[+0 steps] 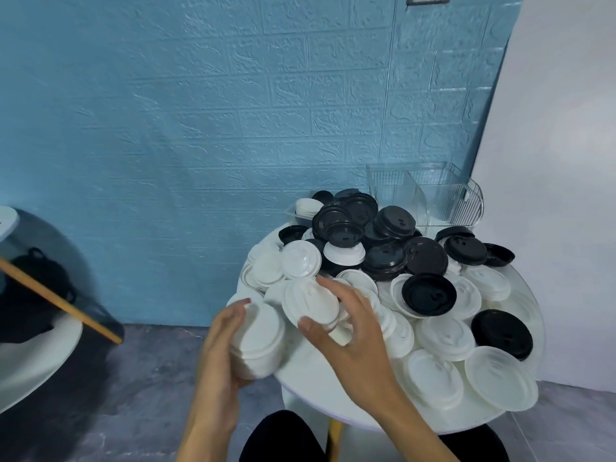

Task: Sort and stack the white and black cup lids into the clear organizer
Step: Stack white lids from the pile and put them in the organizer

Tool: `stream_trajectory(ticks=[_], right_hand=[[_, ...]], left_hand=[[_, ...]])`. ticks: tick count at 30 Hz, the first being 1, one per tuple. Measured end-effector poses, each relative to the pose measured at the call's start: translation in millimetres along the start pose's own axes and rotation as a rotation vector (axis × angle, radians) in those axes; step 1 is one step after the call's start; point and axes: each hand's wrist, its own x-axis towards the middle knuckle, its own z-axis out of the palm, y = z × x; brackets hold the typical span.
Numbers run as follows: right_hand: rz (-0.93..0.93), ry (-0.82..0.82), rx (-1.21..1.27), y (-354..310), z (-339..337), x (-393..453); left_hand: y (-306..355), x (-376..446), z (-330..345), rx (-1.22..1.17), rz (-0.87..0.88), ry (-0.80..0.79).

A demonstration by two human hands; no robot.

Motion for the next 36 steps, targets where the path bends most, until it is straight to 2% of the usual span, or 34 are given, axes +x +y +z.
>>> stream_trajectory(ticks=[3,5,8,15,23,29,36], right_hand=[[-0.037,-0.138,0.039,-14.6,-4.1,5.5],[-0.03,-0.227,0.021,-17.0,-3.4,7.4],[0.003,-0.254,0.036,-16.2,-4.5,8.3],[0.015,-0.237,0.066,-10.5,-8.9,3.5],[0.035,-0.292,0.026,-8.1,-16.1,6.8],[0.012,-0.308,0.073,-4.8,-18.4,9.5],[-0.005,-0.503,0.045,3.5,-27.7,40.5]], left_hand=[[-4.1,-15.0,20.1,0.046,-0.075,-0.135],[-2.9,-22.5,31.6,0.048,-0.064,-0.187],[-3.3,-25.9,40.3,0.077,-0.008,-0.209],[-11.9,-25.3,47.6,0.122,0.018,-0.127],[-16.7,-22.2,51.7,0.148,-0.002,-0.116],[-16.0,-25.1,53.2,0.124,0.053,-0.103],[-11.8,-22.6,44.9,0.046,0.027,-0.094]])
